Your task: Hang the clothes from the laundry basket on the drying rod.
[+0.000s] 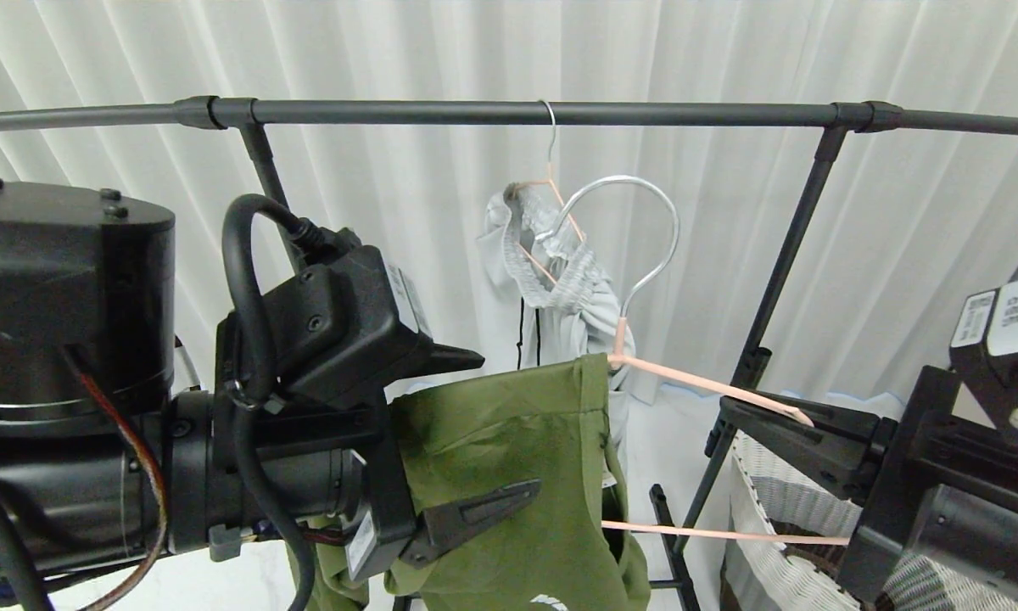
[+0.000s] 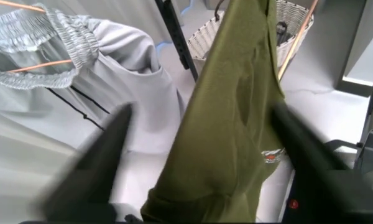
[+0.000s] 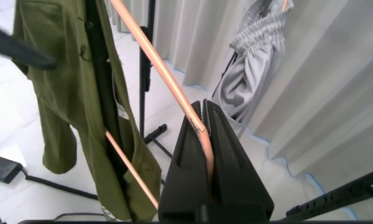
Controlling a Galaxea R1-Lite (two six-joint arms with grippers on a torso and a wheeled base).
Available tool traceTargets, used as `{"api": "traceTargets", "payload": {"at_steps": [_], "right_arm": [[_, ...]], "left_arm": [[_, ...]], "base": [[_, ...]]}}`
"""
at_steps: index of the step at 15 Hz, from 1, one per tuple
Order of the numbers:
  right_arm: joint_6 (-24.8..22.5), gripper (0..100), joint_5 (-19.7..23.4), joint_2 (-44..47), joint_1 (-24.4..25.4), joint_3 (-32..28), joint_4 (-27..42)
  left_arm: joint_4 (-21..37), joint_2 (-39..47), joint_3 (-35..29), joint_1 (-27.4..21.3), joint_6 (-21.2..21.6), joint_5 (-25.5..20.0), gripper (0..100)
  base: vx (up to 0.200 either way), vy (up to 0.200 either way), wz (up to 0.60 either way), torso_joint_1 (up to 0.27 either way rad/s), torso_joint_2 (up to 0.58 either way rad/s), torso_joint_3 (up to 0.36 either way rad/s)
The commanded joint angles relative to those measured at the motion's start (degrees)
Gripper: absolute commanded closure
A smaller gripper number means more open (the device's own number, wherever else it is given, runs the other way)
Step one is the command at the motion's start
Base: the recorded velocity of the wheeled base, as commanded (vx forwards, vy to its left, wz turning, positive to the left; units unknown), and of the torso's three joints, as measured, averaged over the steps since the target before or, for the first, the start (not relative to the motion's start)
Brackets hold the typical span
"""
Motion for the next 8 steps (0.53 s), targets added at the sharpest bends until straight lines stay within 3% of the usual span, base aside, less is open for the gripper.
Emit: {"api": "traceTargets", "payload": {"at_steps": [1,8], "right_arm": [[0.0,100,0.0,0.3,0.7,-0.2,-0.8],[-0.8,100,-0.3,3.3,1.0,-0.3,-5.9]], "left_arm": [[0.0,0.3,0.3,0.3,0.0,-0.1,100],[0.0,0.3,0.5,1.3,0.1,0.3,100]], "base": [[0.0,0.0,0.0,0.0,0.0,0.0],[0.0,0.0,0.0,0.0,0.0,0.0]]}}
